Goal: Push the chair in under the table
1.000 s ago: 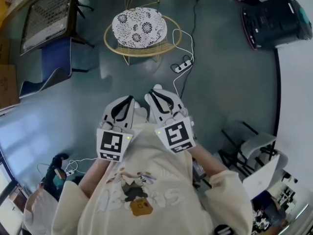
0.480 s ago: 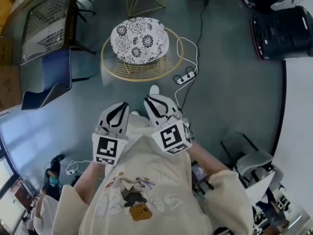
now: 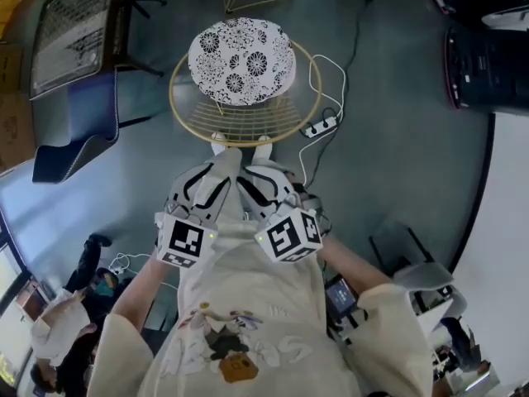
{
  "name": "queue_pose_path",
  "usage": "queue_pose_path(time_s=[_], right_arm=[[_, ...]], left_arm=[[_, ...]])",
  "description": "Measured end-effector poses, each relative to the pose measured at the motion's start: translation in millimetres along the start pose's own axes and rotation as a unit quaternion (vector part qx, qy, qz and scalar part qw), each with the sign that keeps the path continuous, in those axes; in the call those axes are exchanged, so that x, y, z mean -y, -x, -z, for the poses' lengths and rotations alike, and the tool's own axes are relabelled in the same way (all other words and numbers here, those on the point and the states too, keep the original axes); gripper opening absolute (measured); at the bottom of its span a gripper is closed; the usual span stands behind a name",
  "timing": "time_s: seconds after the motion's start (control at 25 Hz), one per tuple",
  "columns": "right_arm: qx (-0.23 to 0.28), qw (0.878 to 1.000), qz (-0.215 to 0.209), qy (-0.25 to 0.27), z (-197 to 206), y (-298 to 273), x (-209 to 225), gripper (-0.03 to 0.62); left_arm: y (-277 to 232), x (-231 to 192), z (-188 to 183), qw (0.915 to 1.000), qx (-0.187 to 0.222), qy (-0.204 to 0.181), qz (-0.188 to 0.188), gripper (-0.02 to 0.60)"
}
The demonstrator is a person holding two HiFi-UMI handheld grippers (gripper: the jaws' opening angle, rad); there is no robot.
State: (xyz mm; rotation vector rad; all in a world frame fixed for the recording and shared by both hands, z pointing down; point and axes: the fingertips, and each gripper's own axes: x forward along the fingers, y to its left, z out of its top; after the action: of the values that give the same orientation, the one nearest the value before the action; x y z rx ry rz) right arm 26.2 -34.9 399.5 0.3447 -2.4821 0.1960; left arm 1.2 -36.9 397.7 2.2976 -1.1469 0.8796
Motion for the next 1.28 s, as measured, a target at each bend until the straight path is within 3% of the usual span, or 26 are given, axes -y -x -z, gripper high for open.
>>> queue_pose_path(time_s=[0.36,0.64,0.8,0.96,1.12,1.2,1.28], right_arm=[[-0.049,0.998,-0.012,0.047,41,-56,16,0.122],[-0.107,0.987,-0.021,0.117,98,-98,22,0.129],[-0.133,0.98,-0.033,0.142,128,-122,18,0.129],[-0.157,0.973,-0.031,0.164,149,-136,22,0.129],[-0.17,0.967,-0.032,0.187,161,-147,24,0.128],[-0.172,0.962,-0.03,0.21,166,-151,24,0.075],[-0.172,0.958,-0.028,0.227,169,-153,22,0.064]], left_arm=[[-53,-26,39,0.9951,-0.038,-0.085,0.035,0.157],[-100,-29,92,0.9802,-0.087,-0.172,0.045,0.172],[-125,-33,121,0.9719,-0.111,-0.199,0.058,0.172],[-141,-39,139,0.9606,-0.124,-0.245,0.043,0.17],[-157,-43,154,0.955,-0.134,-0.262,0.034,0.17],[-165,-45,159,0.9513,-0.136,-0.275,0.029,0.17],[-170,-46,165,0.9495,-0.14,-0.28,0.027,0.156]])
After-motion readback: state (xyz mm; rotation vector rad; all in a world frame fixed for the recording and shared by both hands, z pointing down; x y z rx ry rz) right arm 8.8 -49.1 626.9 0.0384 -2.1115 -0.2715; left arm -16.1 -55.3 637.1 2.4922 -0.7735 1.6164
